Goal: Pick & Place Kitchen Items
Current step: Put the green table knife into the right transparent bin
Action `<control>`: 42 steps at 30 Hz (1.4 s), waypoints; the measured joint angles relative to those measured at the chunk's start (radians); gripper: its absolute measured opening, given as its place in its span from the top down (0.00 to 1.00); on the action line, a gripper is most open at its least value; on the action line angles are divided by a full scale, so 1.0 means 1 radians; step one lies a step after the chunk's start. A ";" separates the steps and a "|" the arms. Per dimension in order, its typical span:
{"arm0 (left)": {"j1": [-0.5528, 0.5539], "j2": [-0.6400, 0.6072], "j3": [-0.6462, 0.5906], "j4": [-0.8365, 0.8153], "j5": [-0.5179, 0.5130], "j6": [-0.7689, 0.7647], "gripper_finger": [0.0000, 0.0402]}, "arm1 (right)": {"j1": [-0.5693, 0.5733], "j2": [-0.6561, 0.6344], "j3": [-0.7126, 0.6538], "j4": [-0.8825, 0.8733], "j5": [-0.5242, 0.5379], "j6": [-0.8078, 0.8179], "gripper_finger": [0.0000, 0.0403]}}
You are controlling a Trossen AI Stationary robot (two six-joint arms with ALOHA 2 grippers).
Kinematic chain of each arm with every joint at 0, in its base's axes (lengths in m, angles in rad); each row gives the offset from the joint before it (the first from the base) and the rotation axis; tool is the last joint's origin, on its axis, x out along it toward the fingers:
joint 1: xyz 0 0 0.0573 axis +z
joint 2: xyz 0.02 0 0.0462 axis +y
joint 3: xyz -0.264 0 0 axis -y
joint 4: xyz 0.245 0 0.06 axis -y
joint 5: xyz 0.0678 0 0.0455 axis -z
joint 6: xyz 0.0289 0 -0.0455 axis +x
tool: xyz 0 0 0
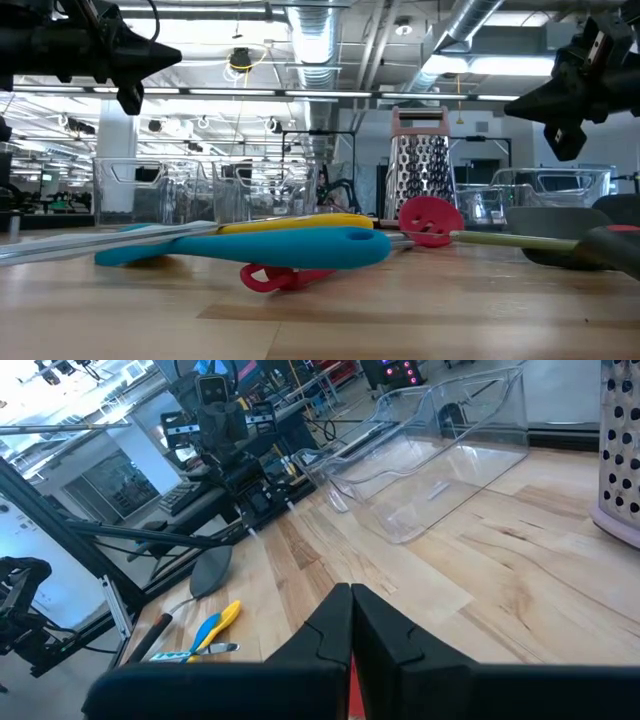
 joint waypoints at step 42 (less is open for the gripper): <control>0.000 0.419 0.313 0.105 -0.008 0.140 1.00 | 0.000 0.173 0.327 -0.186 0.001 -0.108 1.00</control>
